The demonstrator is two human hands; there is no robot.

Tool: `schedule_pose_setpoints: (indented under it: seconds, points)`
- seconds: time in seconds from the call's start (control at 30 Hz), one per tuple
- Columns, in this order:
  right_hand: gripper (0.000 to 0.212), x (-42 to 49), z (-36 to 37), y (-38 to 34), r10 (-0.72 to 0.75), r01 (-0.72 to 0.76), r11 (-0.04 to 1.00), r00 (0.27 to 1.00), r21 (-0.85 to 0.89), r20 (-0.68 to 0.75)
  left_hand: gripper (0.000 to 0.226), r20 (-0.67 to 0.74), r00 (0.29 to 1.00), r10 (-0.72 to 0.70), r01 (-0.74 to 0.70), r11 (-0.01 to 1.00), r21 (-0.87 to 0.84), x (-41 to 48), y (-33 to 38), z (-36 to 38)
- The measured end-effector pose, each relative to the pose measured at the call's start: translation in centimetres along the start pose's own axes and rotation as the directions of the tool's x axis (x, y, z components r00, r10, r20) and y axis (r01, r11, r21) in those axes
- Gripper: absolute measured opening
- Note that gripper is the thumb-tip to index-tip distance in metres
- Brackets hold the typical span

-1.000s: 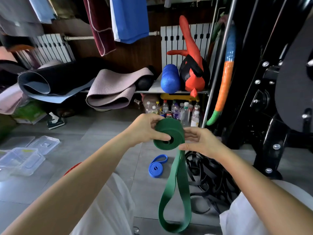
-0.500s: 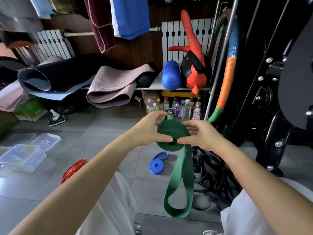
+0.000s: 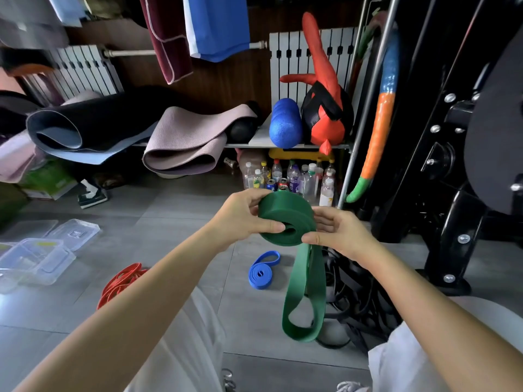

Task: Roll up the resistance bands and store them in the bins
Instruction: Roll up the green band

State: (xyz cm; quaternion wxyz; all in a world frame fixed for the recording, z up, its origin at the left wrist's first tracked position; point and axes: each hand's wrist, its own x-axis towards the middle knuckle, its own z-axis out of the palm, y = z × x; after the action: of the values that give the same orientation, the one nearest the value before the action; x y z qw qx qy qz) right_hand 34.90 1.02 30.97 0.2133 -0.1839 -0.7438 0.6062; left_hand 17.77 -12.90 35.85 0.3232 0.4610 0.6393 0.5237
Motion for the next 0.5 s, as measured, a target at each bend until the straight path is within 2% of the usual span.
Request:
schedule_pose_setpoints:
  seconds: [0.13, 0.2, 0.23, 0.27, 0.33, 0.4, 0.47, 0.5]
  points:
    - [0.050, 0.4, 0.1, -0.4, -0.041, 0.042, 0.999, 0.998, 0.022, -0.045, 0.050, -0.032, 0.997, -0.073, 0.063, 0.967, -0.248, -0.6, -1.0, 0.8]
    - [0.047, 0.6, -0.2, -0.7, -0.060, 0.059, 0.998, 0.998, -0.036, -0.030, 0.047, -0.004, 0.992, -0.126, 0.122, 0.966, -0.228, -0.9, -1.2, 1.1]
    - [0.046, 0.6, -0.3, -1.0, -0.061, 0.061, 0.995, 0.998, -0.081, 0.001, 0.047, 0.009, 0.992, -0.125, 0.126, 0.990, -0.070, -0.8, -1.0, 1.0]
    - [0.044, 0.7, -0.3, -1.1, -0.055, 0.059, 0.989, 0.998, -0.138, 0.033, 0.053, 0.023, 0.994, -0.105, 0.100, 0.979, 0.179, -0.6, -0.8, 0.7]
    - [0.044, 0.9, 0.2, -1.2, -0.027, 0.045, 0.962, 0.997, -0.269, 0.068, 0.081, 0.086, 0.996, -0.033, -0.027, 0.788, 0.615, -0.2, -0.2, 0.6]
    - [0.046, 1.2, 1.0, -1.2, -0.008, 0.035, 0.936, 0.997, -0.350, 0.078, 0.099, 0.184, 0.983, -0.004, -0.145, 0.599, 0.788, -0.1, 0.4, 1.1]
    - [0.047, 1.3, 1.6, -1.2, 0.004, 0.021, 0.929, 0.998, -0.370, 0.067, 0.086, 0.246, 0.969, -0.034, -0.203, 0.466, 0.861, 0.0, 0.7, 1.5]
    - [0.047, 1.3, 1.8, -1.2, 0.009, 0.008, 0.933, 0.999, -0.359, 0.047, 0.074, 0.253, 0.967, -0.037, -0.211, 0.440, 0.873, 0.1, 0.7, 1.4]
